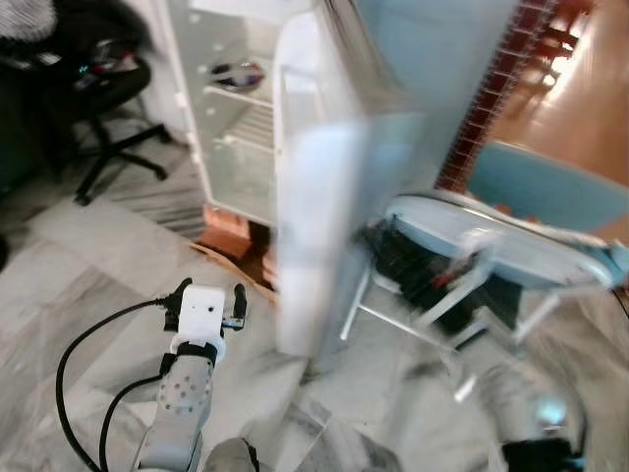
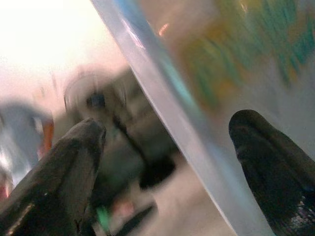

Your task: Restocking fridge

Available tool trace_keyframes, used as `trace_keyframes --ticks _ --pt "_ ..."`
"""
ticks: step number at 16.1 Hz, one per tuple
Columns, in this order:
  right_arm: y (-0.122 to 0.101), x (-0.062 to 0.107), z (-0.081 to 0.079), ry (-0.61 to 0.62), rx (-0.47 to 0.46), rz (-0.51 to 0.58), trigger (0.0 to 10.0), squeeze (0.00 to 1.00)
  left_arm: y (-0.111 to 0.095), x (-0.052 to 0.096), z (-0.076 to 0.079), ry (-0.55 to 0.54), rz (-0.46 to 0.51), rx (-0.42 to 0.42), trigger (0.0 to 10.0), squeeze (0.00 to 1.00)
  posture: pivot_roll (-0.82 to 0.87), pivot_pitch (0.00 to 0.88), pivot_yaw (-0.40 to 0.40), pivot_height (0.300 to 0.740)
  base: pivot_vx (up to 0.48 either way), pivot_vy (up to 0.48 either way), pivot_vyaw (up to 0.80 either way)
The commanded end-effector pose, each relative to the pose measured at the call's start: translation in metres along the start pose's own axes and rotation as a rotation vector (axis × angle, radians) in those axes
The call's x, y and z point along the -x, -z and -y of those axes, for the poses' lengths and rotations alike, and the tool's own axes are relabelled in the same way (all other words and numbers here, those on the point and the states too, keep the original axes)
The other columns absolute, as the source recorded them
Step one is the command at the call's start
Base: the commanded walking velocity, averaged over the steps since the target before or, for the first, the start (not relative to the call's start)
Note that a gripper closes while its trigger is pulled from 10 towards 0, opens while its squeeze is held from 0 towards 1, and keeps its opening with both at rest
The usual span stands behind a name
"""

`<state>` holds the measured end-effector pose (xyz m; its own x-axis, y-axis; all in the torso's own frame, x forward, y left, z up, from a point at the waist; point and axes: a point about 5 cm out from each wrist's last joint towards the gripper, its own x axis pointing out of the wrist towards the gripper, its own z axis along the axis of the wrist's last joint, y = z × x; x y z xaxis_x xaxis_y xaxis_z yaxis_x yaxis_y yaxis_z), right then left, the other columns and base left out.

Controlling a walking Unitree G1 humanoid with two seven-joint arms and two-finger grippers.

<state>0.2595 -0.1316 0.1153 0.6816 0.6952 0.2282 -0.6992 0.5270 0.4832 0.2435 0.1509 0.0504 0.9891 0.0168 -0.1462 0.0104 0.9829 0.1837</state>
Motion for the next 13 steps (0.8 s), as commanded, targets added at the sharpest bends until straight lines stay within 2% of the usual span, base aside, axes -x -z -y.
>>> trace_keyframes --ticks 1,3,4,5,6,7,8,9,10,11,13 --pt "0.017 0.011 0.012 0.075 0.047 -0.081 10.0 0.0 0.006 0.002 0.001 0.011 -0.024 0.001 10.0 0.0 0.12 0.063 -0.044 0.74 0.0 0.0 0.0" --pt "0.034 0.023 0.039 0.278 0.158 -0.171 10.0 0.0 0.006 0.003 0.0 0.009 -0.026 0.005 10.0 0.0 0.12 0.065 -0.045 0.74 0.0 0.0 0.0" --pt "0.035 0.024 0.043 0.309 0.185 -0.175 10.0 0.0 0.007 0.003 0.0 0.007 -0.027 0.006 10.0 0.0 0.12 0.065 -0.045 0.74 0.0 0.0 0.0" --pt "0.035 0.025 0.05 0.402 0.212 -0.171 10.0 0.0 0.008 0.003 -0.001 0.0 -0.035 0.02 10.0 0.0 0.12 0.065 -0.048 0.74 0.0 0.0 0.0" --pt "0.033 0.025 0.052 0.434 0.245 -0.157 10.0 0.0 0.008 0.003 -0.001 -0.002 -0.036 0.021 10.0 0.0 0.12 0.065 -0.048 0.74 0.0 0.0 0.0" --pt "0.028 0.019 0.047 0.439 0.27 -0.124 10.0 0.0 0.008 0.003 -0.002 -0.005 -0.039 0.021 10.0 0.0 0.13 0.066 -0.052 0.74 0.0 0.0 0.0" --pt "0.025 0.013 0.041 0.425 0.264 -0.101 10.0 0.0 0.009 0.004 -0.002 -0.009 -0.042 0.022 10.0 0.0 0.12 0.066 -0.052 0.74 0.0 0.0 0.0" --pt "0.017 0.005 0.027 0.414 0.253 -0.07 10.0 0.0 0.011 0.005 -0.003 -0.013 -0.05 0.022 10.0 0.0 0.12 0.064 -0.056 0.74 0.0 0.0 0.0" --pt "0.019 0.008 0.029 0.518 0.298 -0.056 10.0 0.0 0.011 0.006 -0.003 -0.012 -0.046 0.013 10.0 0.0 0.12 0.064 -0.06 0.74 0.0 0.364 0.0" --pt "0.018 0.009 0.031 0.58 0.384 -0.07 10.0 0.0 0.01 0.006 -0.004 -0.018 -0.041 0.016 10.0 0.0 0.12 0.064 -0.06 0.74 0.0 0.368 0.0" --pt "0.02 0.01 0.036 0.62 0.386 -0.041 10.0 0.0 0.007 0.005 -0.006 -0.031 -0.028 0.017 10.0 0.0 0.12 0.062 -0.062 0.74 0.0 0.45 0.0"
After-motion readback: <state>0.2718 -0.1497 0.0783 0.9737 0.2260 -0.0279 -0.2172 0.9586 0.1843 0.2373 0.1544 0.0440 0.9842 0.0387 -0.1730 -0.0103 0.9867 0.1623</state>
